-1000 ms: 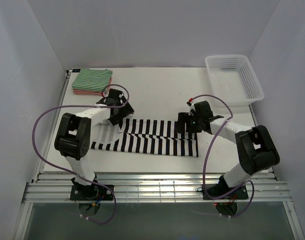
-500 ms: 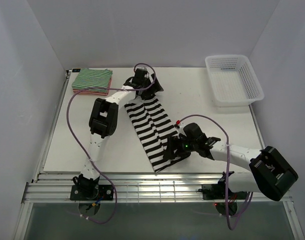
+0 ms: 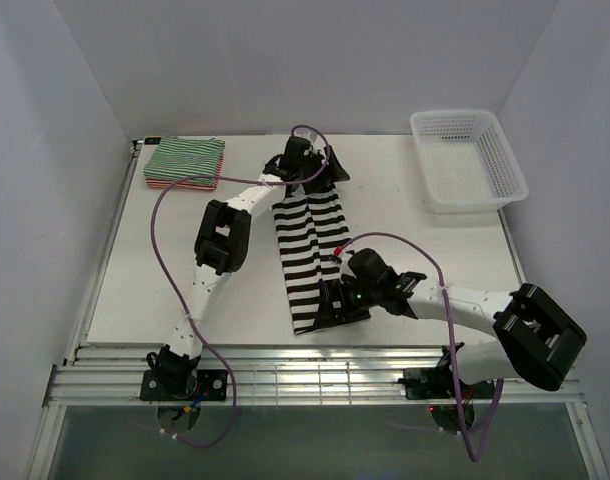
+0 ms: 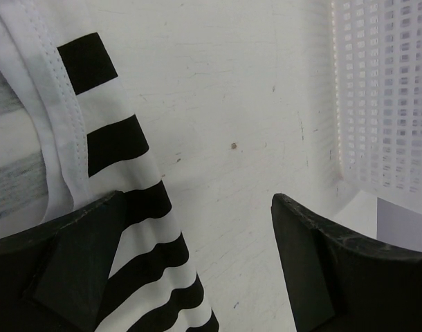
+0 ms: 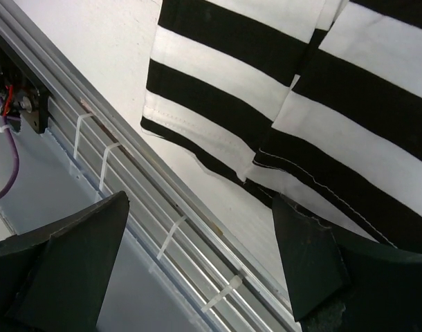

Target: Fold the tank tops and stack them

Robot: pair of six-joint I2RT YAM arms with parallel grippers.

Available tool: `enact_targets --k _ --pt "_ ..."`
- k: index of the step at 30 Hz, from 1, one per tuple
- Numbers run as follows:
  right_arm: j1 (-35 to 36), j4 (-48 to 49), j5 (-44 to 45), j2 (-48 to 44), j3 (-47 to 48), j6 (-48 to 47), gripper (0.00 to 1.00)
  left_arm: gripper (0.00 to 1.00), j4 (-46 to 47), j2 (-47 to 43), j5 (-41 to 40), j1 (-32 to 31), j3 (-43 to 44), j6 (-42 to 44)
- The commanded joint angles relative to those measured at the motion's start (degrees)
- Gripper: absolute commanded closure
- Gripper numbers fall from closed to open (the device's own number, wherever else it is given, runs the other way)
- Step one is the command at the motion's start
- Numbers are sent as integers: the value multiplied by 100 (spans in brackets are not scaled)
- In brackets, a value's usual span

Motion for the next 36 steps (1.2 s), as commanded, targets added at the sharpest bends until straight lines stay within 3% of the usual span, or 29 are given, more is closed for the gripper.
enact_targets --k 1,10,17,21,25,31,36 --pt "47 -592 220 -233 485 -42 10 2 -552 -2 137 -18 -311 459" --pt "-5 -1366 1284 -1269 855 80 10 2 -1096 -2066 541 -246 -546 882" --pt "-838 -2139 1373 -2061 311 160 10 2 -1097 -4764 191 -352 -3699 593" --pt "-1604 -2289 848 -2360 -57 -77 10 2 -1079 -6109 -213 -623 -5694 162" --pt "-2018 -2272 485 -2194 -278 -359 10 2 -1079 -7356 -65 -879 -7705 -356" --pt "-2097 -2000 90 -1965 -568 -429 10 2 -1036 -8449 -266 -1195 -9019 -1384" --pt "-2133 -1727 10 -1789 -753 -385 9 2 -764 -8486 -188 -1248 -9548 -1500"
